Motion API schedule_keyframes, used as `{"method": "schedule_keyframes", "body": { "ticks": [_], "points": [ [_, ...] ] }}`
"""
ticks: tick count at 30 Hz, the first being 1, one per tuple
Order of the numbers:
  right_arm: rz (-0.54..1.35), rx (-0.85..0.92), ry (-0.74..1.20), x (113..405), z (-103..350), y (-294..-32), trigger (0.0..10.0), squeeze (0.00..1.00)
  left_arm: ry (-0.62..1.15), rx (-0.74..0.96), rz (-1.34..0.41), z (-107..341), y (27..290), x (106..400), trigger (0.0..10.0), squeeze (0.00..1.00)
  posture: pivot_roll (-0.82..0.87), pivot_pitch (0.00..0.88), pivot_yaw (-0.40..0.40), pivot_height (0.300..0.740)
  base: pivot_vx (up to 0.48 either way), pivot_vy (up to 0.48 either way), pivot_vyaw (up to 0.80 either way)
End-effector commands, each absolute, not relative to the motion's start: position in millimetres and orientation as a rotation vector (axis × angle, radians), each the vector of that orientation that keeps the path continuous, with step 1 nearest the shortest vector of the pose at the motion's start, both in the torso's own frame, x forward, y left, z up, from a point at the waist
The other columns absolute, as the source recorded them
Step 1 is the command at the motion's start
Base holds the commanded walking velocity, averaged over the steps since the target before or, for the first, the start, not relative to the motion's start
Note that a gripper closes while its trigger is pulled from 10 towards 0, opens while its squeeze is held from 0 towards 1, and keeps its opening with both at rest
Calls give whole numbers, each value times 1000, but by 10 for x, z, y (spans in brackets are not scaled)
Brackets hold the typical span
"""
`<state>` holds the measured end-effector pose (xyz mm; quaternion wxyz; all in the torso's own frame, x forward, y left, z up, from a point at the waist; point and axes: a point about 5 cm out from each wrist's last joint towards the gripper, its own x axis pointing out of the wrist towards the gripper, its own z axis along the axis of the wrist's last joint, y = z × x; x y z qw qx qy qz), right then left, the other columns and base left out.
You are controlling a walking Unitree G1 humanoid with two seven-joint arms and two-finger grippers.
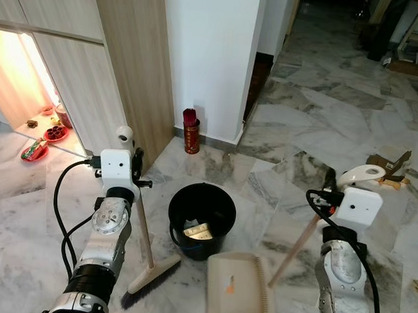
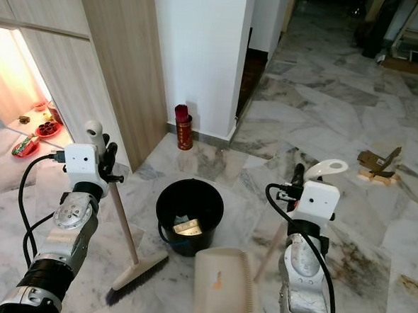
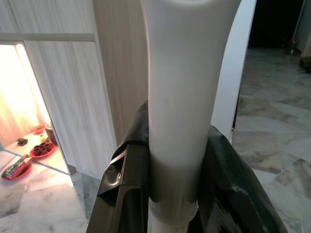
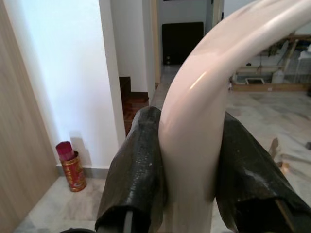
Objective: Sweep floor
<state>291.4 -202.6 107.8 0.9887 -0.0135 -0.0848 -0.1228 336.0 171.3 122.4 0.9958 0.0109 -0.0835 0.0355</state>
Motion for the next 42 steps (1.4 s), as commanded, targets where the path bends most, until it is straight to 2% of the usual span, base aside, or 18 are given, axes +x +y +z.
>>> {"method": "schedule_keyframes", "body": {
  "ticks": [1,12,42],
  "points": [
    [-239,0,-236,2961,1194,-2002,10000,0,-200,18,79,1303,1722,3390,10000,0,-19,1,-5,740,0,0,0],
    [-247,10,-220,2954,1100,-2025,10000,0,-207,32,80,1320,1745,3387,10000,0,-16,19,7,740,0,0,0],
    [-248,13,-222,2982,1074,-2029,10000,0,-220,40,69,1345,1703,3388,10000,0,-18,26,1,740,0,-399,0]
  ]
}}
